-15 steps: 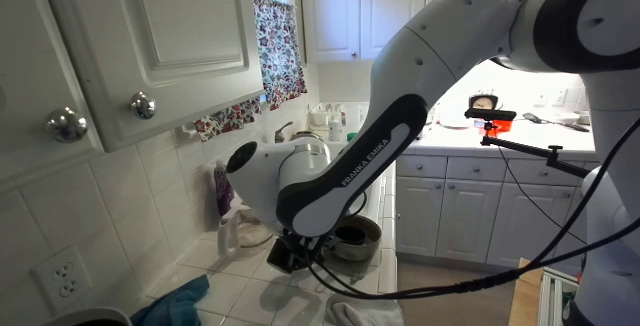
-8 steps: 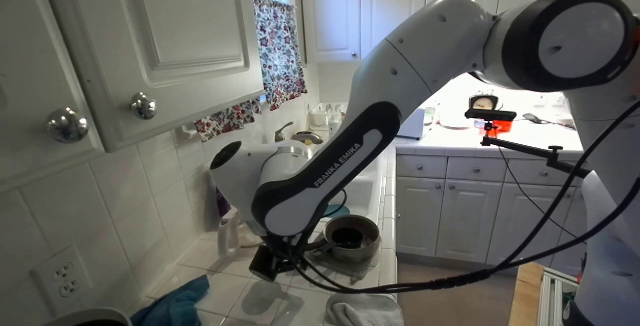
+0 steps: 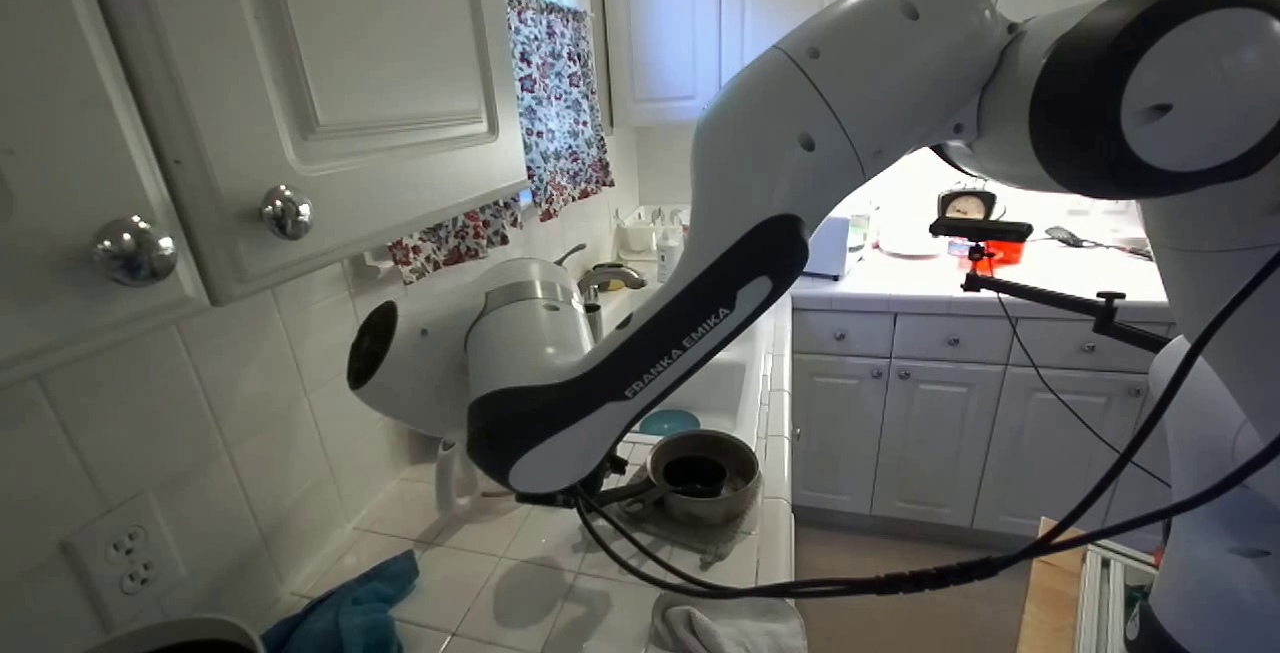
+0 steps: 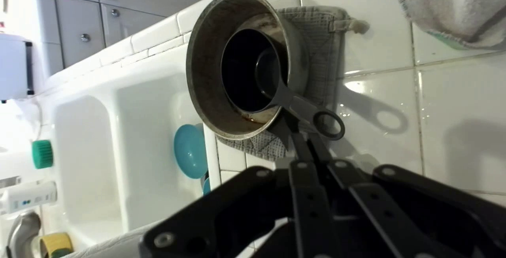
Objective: Pick up the scoop, put it upright, move the pot and the bag to the left
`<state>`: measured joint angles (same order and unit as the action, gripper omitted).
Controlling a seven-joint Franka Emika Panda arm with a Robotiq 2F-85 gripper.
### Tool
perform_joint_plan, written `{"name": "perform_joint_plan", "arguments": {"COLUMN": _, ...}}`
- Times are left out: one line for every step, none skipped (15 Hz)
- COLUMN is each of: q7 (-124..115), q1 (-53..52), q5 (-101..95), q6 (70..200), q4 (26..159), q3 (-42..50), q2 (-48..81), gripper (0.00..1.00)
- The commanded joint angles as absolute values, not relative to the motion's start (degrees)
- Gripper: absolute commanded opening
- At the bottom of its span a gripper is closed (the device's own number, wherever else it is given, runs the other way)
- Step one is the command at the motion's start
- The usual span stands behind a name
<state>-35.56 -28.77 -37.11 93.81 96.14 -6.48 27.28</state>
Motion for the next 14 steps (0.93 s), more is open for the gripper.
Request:
{"name": "perform_joint_plan", "arguments": {"q7": -36.1, "q1": -28.1, "q5": -38.0, "q6": 93.3, "q4": 95.5, "q3": -7.6, "q2": 27.7, "gripper": 0.04}}
{"name": "perform_joint_plan", "arguments": {"q7": -36.3, "q1": -28.2, "q5": -38.3, "q6": 93.3, "q4": 95.3, "q3": -7.6, "q2": 28.0, "gripper": 0.04}}
{"name": "perform_joint_plan", "arguments": {"q7": -36.3, "q1": -28.2, "q5": -38.4, "q6": 93.3, "q4": 95.3, "q3": -7.6, "q2": 28.2, "gripper": 0.04}}
{"name": "perform_joint_plan", "arguments": {"q7": -36.3, "q1": -28.2, "q5": -38.4, "q6": 93.3, "q4": 95.2, "q3": -7.5, "q2": 28.3, "gripper": 0.04}}
{"name": "perform_joint_plan", "arguments": {"q7": -36.4, "q1": -28.2, "q5": -38.5, "q6": 93.3, "q4": 95.2, "q3": -7.5, "q2": 28.3, "gripper": 0.04}}
{"name": "perform_joint_plan", "arguments": {"q7": -36.4, "q1": -28.2, "q5": -38.5, "q6": 93.3, "q4": 95.1, "q3": -7.5, "q2": 28.3, "gripper": 0.04}}
{"name": "perform_joint_plan", "arguments": {"q7": -36.4, "q1": -28.2, "q5": -38.5, "q6": 93.3, "q4": 95.1, "q3": -7.5, "q2": 28.3, "gripper": 0.04}}
{"name": "perform_joint_plan", "arguments": {"q7": -36.4, "q1": -28.2, "q5": -38.5, "q6": 93.3, "q4": 95.1, "q3": -7.5, "q2": 28.3, "gripper": 0.04}}
{"name": "perform_joint_plan", "arguments": {"q7": -36.4, "q1": -28.2, "q5": -38.5, "q6": 93.3, "q4": 95.1, "q3": -7.5, "q2": 28.3, "gripper": 0.04}}
{"name": "perform_joint_plan", "arguments": {"q7": -36.4, "q1": -28.2, "q5": -38.5, "q6": 93.3, "q4": 95.1, "q3": -7.5, "q2": 28.3, "gripper": 0.04}}
{"name": "perform_joint_plan", "arguments": {"q7": -36.4, "q1": -28.2, "q5": -38.5, "q6": 93.3, "q4": 95.1, "q3": -7.5, "q2": 28.3, "gripper": 0.04}}
{"name": "perform_joint_plan", "arguments": {"q7": -36.4, "q1": -28.2, "q5": -38.5, "q6": 93.3, "q4": 95.1, "q3": -7.5, "q2": 28.3, "gripper": 0.01}}
{"name": "perform_joint_plan", "arguments": {"q7": -35.0, "q1": -28.1, "q5": -39.5, "q6": 92.9, "q4": 95.2, "q3": -7.4, "q2": 27.9, "gripper": 0.01}}
{"name": "perform_joint_plan", "arguments": {"q7": -33.4, "q1": -28.3, "q5": -40.6, "q6": 91.8, "q4": 94.6, "q3": -7.3, "q2": 28.2, "gripper": 0.01}}
